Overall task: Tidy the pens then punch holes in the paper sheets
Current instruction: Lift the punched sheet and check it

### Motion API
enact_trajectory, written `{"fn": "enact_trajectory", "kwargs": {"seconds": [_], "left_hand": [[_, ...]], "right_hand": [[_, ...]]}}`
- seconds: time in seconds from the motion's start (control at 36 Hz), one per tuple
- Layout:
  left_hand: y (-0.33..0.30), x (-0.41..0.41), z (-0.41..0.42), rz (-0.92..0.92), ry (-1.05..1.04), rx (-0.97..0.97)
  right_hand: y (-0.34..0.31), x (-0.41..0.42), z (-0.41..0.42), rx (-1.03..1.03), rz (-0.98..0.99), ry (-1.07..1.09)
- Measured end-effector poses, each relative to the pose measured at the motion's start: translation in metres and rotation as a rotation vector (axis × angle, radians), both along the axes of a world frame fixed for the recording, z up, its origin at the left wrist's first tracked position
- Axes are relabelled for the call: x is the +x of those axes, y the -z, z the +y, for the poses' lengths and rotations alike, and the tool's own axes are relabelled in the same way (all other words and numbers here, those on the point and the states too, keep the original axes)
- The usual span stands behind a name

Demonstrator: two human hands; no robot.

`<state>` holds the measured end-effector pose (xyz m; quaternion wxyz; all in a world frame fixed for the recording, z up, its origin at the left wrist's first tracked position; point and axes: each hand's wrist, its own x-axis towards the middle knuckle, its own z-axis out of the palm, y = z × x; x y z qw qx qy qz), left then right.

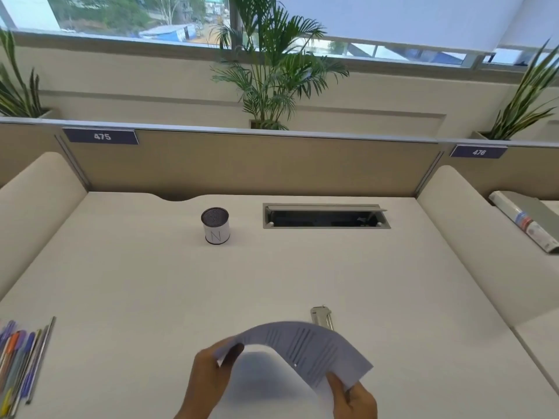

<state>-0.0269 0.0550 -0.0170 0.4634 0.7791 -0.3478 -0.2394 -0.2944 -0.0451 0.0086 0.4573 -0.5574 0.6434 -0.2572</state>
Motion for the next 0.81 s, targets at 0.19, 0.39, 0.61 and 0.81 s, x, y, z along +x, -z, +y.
{"fn": "enact_trajectory", "kwargs": {"seconds": [0.19, 0.39, 0.61, 0.81], "left_hand": [[-0.052, 0.012, -0.037, 0.114, -0.059, -0.025], [-0.069, -0.011, -0.093, 0.282, -0.147, -0.044], [-0.068, -0.104, -0.171, 0.524, 0.042, -0.036], [-0.05, -0.198, -0.226, 0.5, 0.248, 0.028]], "right_hand": [[-0.016, -0.013, -0.015, 0.042, -0.183, 0.075], [-0.017, -0.048, -0.026, 0.164, -0.256, 0.166], [-0.025, -0.083, -0.047, 0.16, -0.409, 0.365], [-0.012, -0.116, -0.079, 0.159, -0.428, 0.524]]}}
